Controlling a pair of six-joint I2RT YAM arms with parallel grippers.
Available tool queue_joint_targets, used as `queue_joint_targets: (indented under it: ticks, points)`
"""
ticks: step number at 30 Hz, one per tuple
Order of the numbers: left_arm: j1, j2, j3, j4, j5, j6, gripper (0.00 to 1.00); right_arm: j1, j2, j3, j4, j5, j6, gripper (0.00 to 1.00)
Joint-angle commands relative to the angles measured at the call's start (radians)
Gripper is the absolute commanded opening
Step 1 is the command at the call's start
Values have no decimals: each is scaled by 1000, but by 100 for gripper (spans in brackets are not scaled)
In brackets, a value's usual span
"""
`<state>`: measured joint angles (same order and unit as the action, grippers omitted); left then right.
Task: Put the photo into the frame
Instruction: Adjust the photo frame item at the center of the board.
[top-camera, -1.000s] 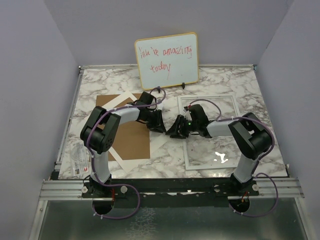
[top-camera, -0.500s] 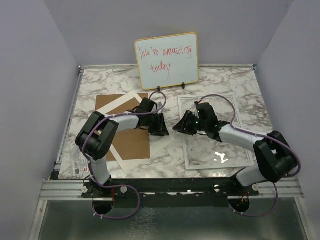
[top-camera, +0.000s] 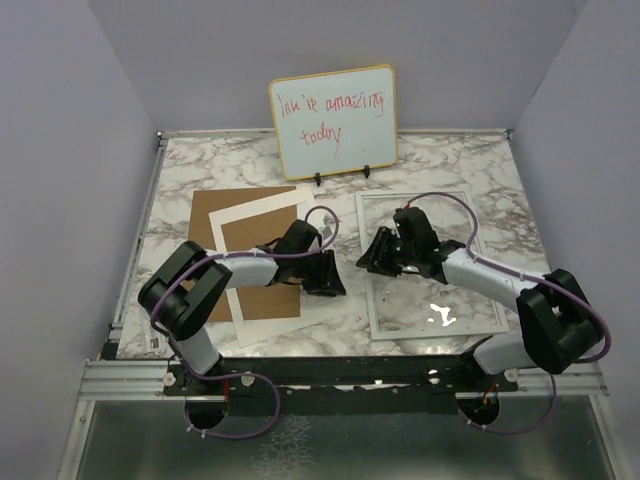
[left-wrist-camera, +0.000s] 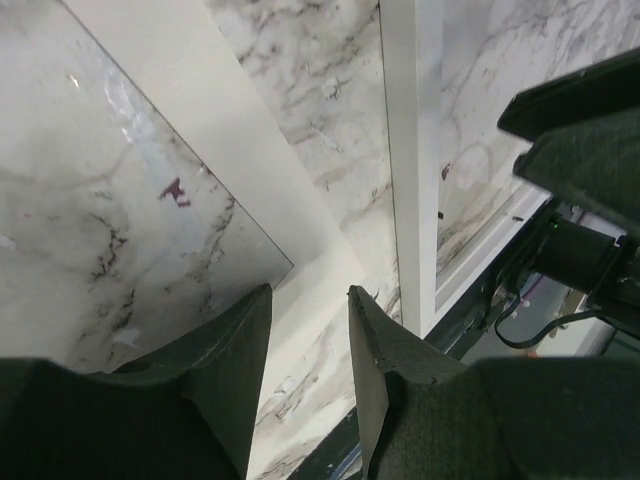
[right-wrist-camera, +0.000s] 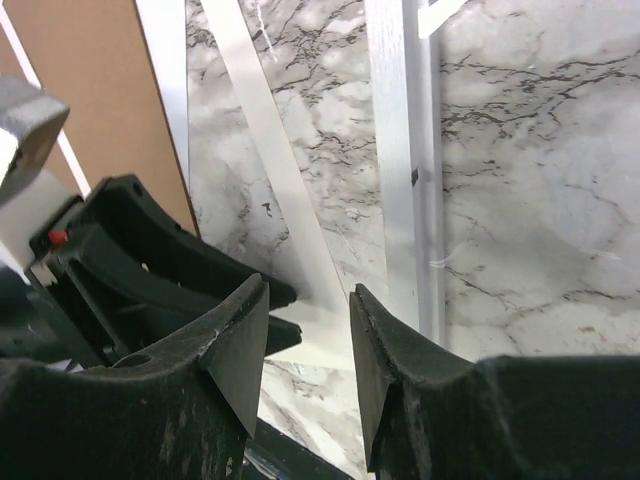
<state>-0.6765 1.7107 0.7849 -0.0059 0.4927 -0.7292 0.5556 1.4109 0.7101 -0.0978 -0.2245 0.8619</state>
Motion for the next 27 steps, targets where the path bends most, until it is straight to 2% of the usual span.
queue_joint_targets:
  ticks: [1, 11, 14, 18, 22, 27]
  points:
    - [-41, 26, -154, -123, -152, -40, 42, 4, 0, 78, -140, 70, 1, 43]
    - [-174, -62, -255, -79, -211, -241, 43, 4, -23, 87, -176, -4, 2, 43]
    - [-191, -121, -260, -143, -269, -245, 47, 4, -31, 77, -179, -21, -17, 43]
    - [-184, -170, -173, -229, -324, -204, 53, 4, -2, 109, -201, -52, -73, 43]
    - [-158, -188, -23, -277, -355, -147, 60, 4, 88, 182, -264, -83, -106, 44]
    - [-54, -175, 127, -380, -442, -90, 59, 10, 201, 247, -253, -111, -115, 44]
